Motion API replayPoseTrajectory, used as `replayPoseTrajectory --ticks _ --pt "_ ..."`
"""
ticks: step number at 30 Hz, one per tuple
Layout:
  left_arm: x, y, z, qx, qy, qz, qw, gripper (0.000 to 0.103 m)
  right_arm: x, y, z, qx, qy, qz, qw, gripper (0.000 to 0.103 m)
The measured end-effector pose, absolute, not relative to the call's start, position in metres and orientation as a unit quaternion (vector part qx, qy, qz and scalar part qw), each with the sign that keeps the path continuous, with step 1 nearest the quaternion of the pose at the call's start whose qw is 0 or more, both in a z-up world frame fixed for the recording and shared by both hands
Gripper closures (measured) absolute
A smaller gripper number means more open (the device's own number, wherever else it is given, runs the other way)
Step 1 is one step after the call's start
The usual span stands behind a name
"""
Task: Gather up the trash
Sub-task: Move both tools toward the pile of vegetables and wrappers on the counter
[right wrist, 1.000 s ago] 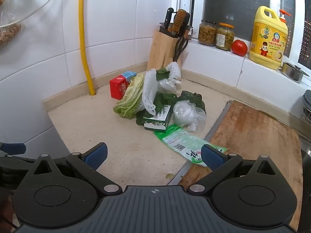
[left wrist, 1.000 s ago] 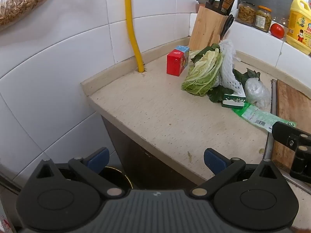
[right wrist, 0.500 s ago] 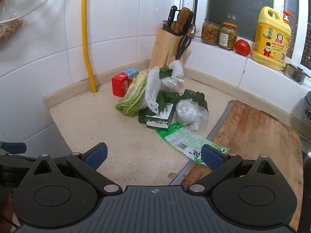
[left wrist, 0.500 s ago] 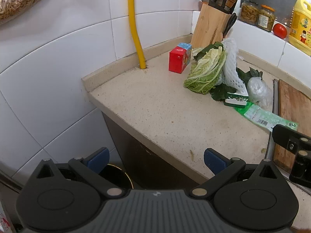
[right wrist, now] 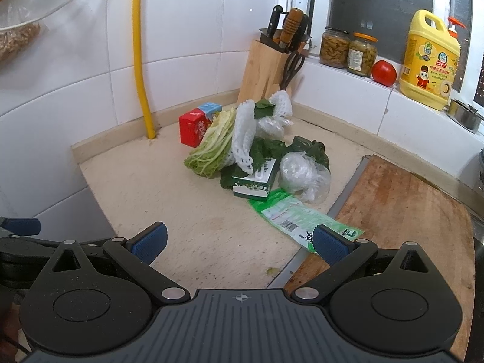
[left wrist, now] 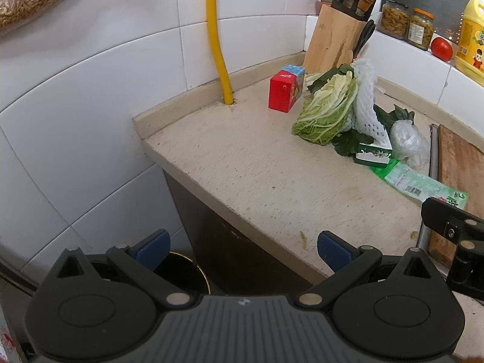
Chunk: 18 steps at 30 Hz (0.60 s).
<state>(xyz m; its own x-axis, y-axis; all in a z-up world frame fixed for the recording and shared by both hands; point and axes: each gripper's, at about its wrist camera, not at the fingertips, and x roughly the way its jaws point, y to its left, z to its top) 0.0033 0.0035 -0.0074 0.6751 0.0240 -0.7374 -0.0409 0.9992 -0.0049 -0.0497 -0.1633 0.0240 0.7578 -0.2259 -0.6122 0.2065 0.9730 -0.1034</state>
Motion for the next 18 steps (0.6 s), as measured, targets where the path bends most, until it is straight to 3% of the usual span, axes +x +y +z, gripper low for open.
replayPoseTrajectory --ticks 18 --pt "0.001 0.01 -0.019 -0.017 0.421 0.028 0.907 0.003 -0.045 -0.156 0.019 -0.026 0.342 -0.102 0.934 0.0"
